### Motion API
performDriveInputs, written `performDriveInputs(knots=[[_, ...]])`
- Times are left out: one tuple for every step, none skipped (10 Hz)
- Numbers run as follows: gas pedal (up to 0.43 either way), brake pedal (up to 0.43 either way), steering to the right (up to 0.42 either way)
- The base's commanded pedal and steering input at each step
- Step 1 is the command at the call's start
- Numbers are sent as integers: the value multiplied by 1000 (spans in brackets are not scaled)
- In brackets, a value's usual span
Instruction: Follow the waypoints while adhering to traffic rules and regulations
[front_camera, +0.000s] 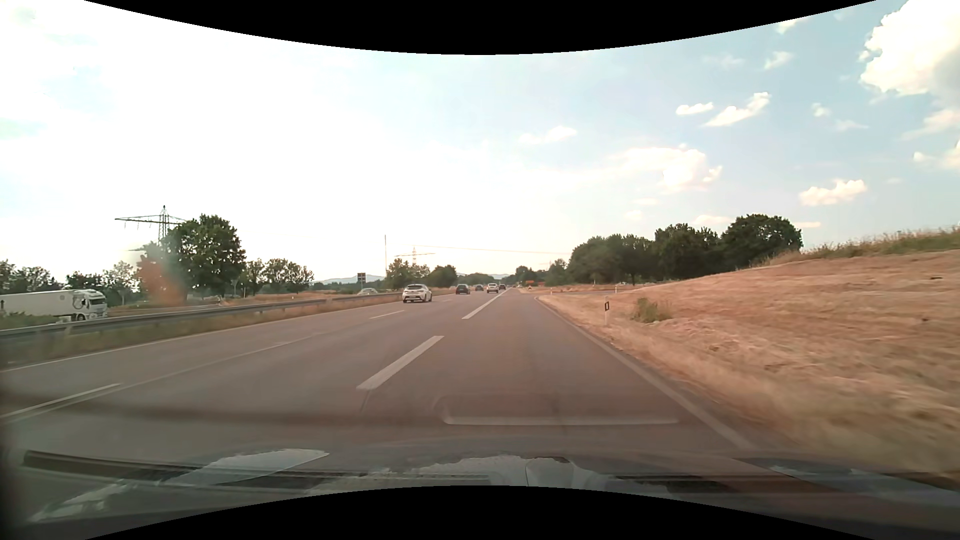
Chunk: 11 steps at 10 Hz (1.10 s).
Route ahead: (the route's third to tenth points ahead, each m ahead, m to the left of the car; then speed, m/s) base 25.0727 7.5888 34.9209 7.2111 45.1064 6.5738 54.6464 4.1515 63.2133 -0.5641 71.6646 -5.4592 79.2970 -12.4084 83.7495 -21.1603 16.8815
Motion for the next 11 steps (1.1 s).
performDriveInputs(knots=[[0, 207, -4], [0, 213, -4], [0, 213, -3], [0, 213, -2], [0, 213, -1], [0, 220, -1], [0, 220, -1], [0, 226, 0], [0, 232, 0], [0, 238, 0], [0, 238, 0]])
